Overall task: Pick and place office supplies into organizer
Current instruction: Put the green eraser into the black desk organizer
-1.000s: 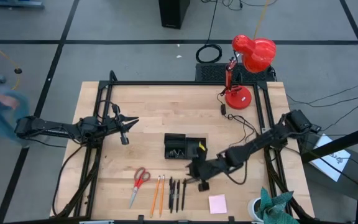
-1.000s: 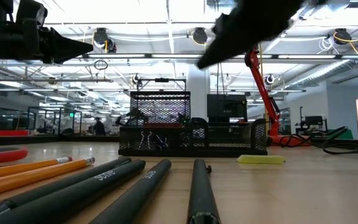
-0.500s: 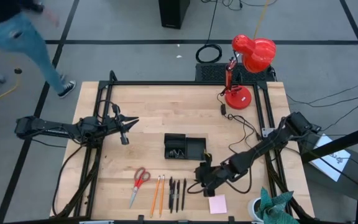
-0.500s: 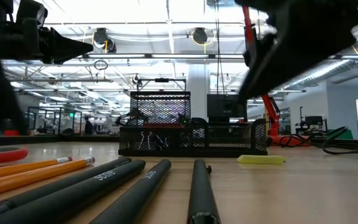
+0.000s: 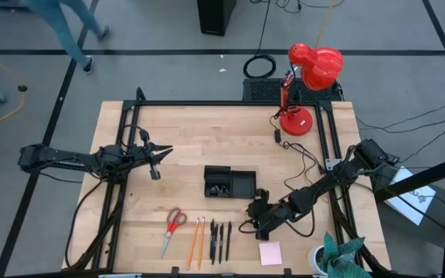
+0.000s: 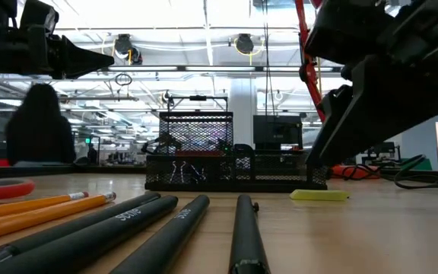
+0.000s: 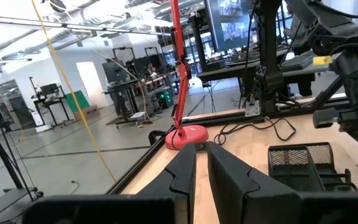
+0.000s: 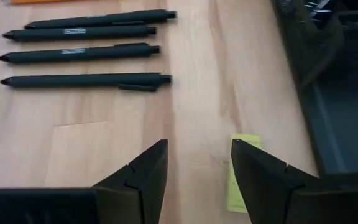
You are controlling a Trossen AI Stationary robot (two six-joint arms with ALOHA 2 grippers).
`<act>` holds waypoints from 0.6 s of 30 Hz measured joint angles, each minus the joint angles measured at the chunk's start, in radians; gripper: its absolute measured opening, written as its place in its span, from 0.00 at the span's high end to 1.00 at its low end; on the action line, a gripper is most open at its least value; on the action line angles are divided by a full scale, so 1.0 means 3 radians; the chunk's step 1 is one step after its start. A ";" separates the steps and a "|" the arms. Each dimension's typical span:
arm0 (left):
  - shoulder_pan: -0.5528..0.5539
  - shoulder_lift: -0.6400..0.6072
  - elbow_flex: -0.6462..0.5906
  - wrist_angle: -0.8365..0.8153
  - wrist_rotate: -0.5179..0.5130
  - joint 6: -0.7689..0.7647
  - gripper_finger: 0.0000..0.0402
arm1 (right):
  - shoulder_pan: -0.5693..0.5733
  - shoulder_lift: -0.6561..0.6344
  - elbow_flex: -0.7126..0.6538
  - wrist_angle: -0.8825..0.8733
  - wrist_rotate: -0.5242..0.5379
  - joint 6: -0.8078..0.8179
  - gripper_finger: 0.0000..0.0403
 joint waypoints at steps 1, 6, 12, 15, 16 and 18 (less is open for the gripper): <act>0.0000 0.0000 0.0000 0.0000 0.0000 0.0000 0.88 | 0.0003 0.0000 -0.0015 -0.0004 0.0023 0.0021 0.57; 0.0000 -0.0001 0.0000 -0.0007 0.0000 0.0000 0.88 | 0.0003 0.0000 -0.0069 -0.0011 0.0115 0.0066 0.57; 0.0000 0.0000 0.0000 -0.0018 0.0000 0.0023 0.88 | 0.0003 0.0000 -0.0080 -0.0026 0.0241 0.0066 0.57; 0.0000 0.0000 0.0000 -0.0018 -0.0001 0.0023 0.88 | 0.0002 0.0000 -0.0079 -0.0049 0.0271 0.0066 0.57; 0.0000 0.0000 0.0000 -0.0018 0.0000 0.0022 0.88 | 0.0001 0.0006 -0.0079 -0.0075 0.0272 0.0069 0.57; 0.0000 0.0000 0.0000 -0.0019 -0.0001 0.0022 0.88 | 0.0003 0.0044 -0.0080 -0.0080 0.0272 0.0080 0.57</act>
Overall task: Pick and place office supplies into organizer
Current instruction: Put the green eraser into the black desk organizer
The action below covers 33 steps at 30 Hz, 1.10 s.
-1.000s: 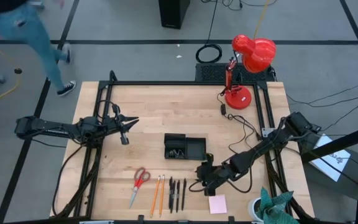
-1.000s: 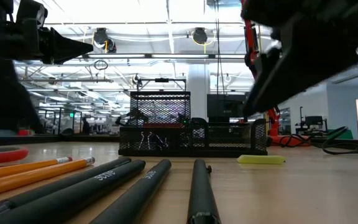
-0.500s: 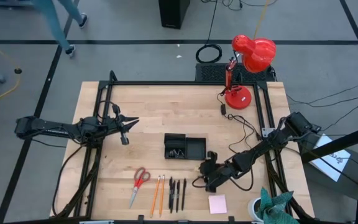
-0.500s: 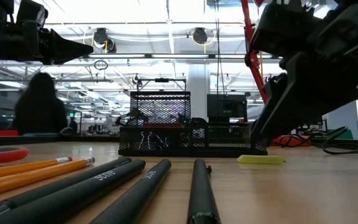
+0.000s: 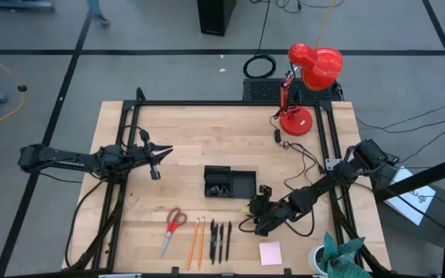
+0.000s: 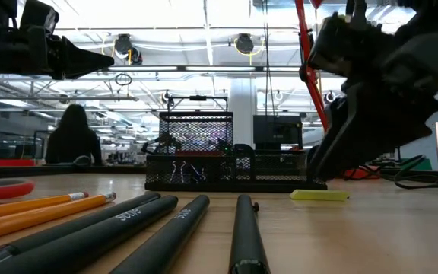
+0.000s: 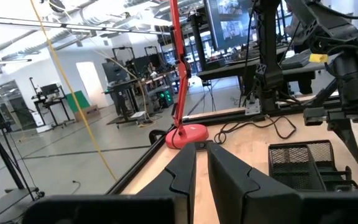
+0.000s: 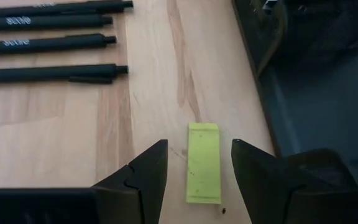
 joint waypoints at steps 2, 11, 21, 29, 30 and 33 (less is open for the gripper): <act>0.0000 -0.0001 0.0000 0.0000 0.0000 0.0000 0.88 | 0.0000 0.0045 0.0000 -0.0013 -0.0001 0.0011 0.57; 0.0000 -0.0001 0.0000 -0.0004 -0.0026 -0.0001 0.88 | -0.0001 0.0237 0.0010 -0.0011 0.0027 0.0086 0.57; 0.0001 -0.0001 0.0000 -0.0005 -0.0170 -0.0004 0.88 | -0.0003 0.0243 0.0010 -0.0156 0.0022 0.0168 0.60; 0.0000 -0.0001 0.0000 -0.0023 -0.0170 -0.0009 0.88 | -0.0005 0.0247 0.0006 -0.0145 0.0017 0.0290 0.82; 0.0001 0.0000 0.0000 -0.0023 -0.0170 -0.0009 0.88 | -0.0005 0.0247 0.0006 -0.0138 0.0017 0.0279 0.85; 0.0000 0.0000 0.0000 -0.0024 -0.0170 -0.0008 0.88 | -0.0005 0.0247 0.0004 -0.0141 0.0015 0.0255 0.93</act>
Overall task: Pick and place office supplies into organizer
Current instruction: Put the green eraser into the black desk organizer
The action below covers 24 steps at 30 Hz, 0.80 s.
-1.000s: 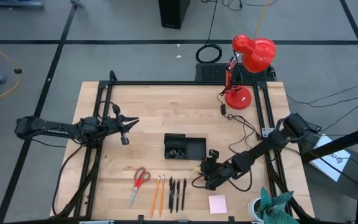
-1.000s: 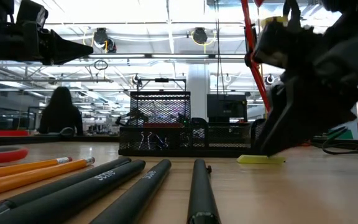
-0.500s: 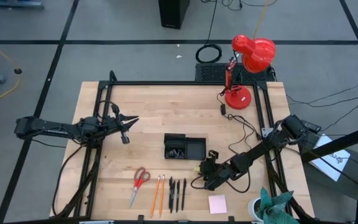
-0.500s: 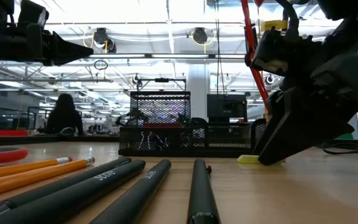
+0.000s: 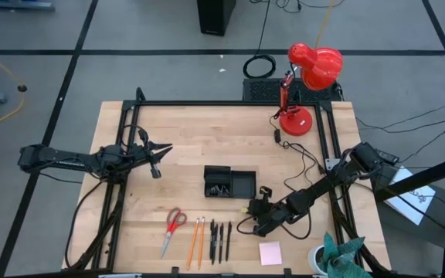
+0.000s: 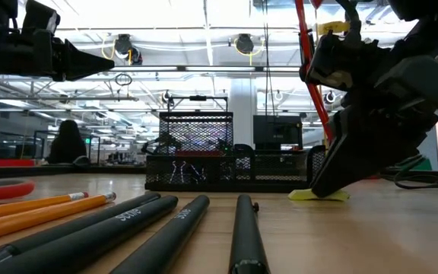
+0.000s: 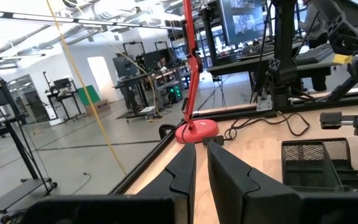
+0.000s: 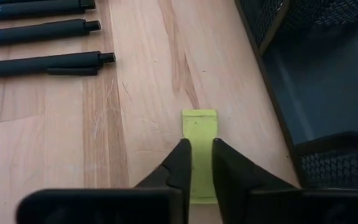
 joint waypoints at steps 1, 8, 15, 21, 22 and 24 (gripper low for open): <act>0.0000 -0.0001 0.0000 0.0000 0.0000 0.0000 0.88 | 0.0000 0.0000 0.0000 0.0002 0.0000 -0.0009 0.94; 0.0000 0.0000 0.0001 -0.0001 0.0000 0.0000 0.88 | 0.0000 -0.0038 -0.0004 0.0171 -0.0013 -0.0174 0.93; 0.0000 0.0000 0.0000 -0.0003 0.0000 0.0000 0.88 | -0.0004 -0.0161 -0.0003 0.0175 -0.0064 -0.0313 0.94; 0.0000 -0.0001 0.0000 -0.0003 0.0000 0.0000 0.88 | -0.0003 -0.0166 0.0001 0.0197 -0.0054 -0.0331 0.95; 0.0000 -0.0001 0.0000 -0.0003 0.0000 0.0002 0.88 | -0.0003 -0.0167 0.0004 0.0198 -0.0048 -0.0333 0.95; 0.0000 -0.0001 0.0000 -0.0003 0.0000 0.0000 0.88 | -0.0003 -0.0168 0.0006 0.0211 -0.0044 -0.0358 0.95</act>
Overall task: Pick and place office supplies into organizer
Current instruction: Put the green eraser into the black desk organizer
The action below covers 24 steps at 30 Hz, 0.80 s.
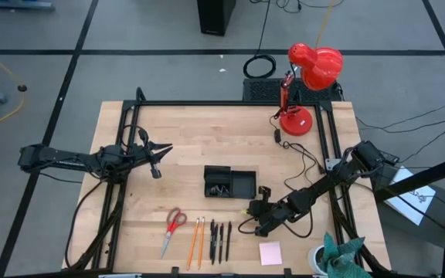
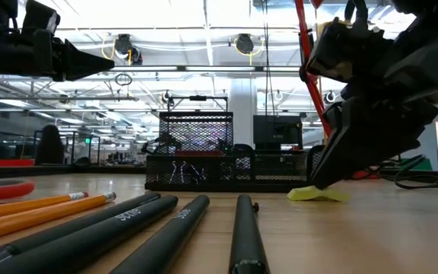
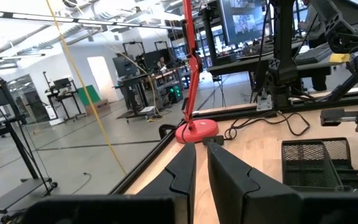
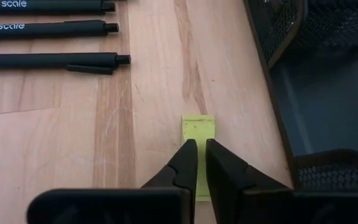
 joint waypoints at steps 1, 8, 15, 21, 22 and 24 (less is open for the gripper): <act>0.0000 0.0000 0.0000 0.0000 0.0000 0.0001 0.88 | 0.0000 -0.0001 0.0000 0.0002 -0.0017 -0.0004 0.96; 0.0000 0.0001 0.0000 0.0000 0.0000 0.0001 0.88 | 0.0004 -0.0005 0.0001 -0.0029 -0.0168 0.0002 0.95; 0.0000 0.0000 0.0000 0.0000 0.0000 0.0000 0.88 | 0.0004 -0.0007 0.0004 -0.0018 -0.0171 0.0093 0.83; 0.0000 0.0001 0.0000 0.0000 0.0000 0.0000 0.88 | 0.0004 -0.0010 0.0006 -0.0014 -0.0172 0.0299 0.61; 0.0000 0.0001 0.0000 0.0000 0.0000 0.0000 0.88 | 0.0004 -0.0010 0.0006 -0.0014 -0.0172 0.0344 0.59; 0.0000 0.0001 0.0000 0.0000 0.0000 -0.0003 0.88 | 0.0021 -0.0010 0.0006 -0.0013 -0.0179 0.0460 0.54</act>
